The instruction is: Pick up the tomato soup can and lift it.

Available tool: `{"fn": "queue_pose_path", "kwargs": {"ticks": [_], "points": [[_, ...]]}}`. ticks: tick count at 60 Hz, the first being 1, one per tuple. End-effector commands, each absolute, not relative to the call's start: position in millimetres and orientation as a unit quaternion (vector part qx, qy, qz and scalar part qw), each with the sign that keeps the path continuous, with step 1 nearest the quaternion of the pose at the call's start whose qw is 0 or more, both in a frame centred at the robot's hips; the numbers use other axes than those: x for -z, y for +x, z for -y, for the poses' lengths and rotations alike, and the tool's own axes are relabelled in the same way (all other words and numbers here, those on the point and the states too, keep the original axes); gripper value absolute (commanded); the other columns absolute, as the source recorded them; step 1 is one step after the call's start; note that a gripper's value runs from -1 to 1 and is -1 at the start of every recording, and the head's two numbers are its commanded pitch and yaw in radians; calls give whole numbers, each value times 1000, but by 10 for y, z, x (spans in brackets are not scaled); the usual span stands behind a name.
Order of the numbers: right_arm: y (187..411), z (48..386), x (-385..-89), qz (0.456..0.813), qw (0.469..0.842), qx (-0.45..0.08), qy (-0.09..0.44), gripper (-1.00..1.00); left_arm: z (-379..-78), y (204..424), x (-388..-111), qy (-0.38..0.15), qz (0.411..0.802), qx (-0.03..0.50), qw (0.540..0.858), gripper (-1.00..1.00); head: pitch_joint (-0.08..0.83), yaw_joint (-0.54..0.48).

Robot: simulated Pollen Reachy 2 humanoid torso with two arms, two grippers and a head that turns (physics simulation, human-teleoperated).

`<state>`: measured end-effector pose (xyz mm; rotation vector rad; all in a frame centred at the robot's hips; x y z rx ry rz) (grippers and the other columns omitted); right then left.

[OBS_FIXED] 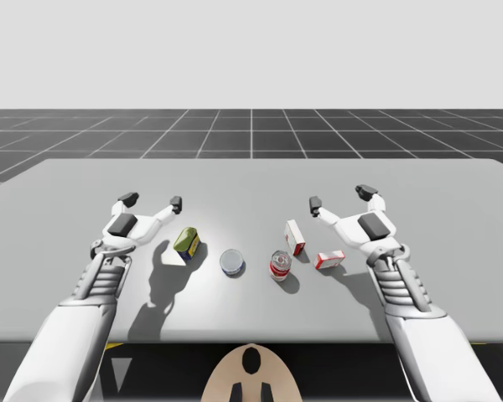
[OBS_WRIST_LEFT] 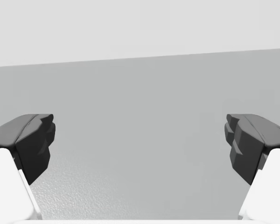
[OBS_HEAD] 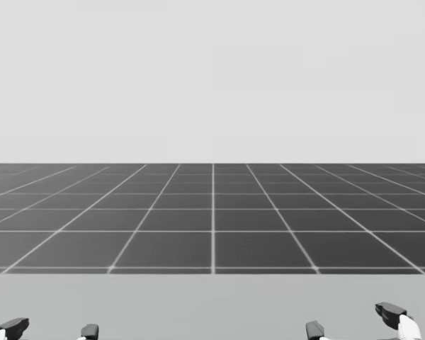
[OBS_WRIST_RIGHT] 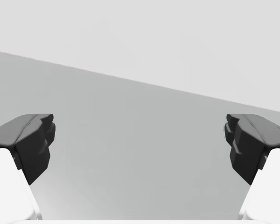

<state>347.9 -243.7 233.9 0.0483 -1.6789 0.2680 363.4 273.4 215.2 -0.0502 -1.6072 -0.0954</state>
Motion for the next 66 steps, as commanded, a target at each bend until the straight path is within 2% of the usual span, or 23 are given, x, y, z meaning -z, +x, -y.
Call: {"fn": "queue_pose_path", "kwargs": {"ticks": [1, 13, 44, 53, 66], "points": [[3470, 2422, -2319, 745, 657, -110, 19, -1000, -2723, 3629, -2152, -22, 720, 46, 692, -1000, -10, 2], [3485, 2419, -2337, 742, 661, -110, 18, -1000, -2725, 3620, -2157, -22, 720, 46, 692, -1000, 46, 12], [3504, 2413, -2337, 743, 660, -110, 10, -1000, -2740, 3584, -2228, -41, 731, 40, 680, -1000, 491, -7], [3504, 2410, -2340, 743, 661, -109, 11, -1000, -2739, 3549, -2267, -45, 739, 40, 671, -1000, 560, -31], [3503, 2401, -2343, 743, 660, -108, 13, -1000, -2723, 3481, -2324, -55, 752, 39, 656, -1000, 659, -120]]}}
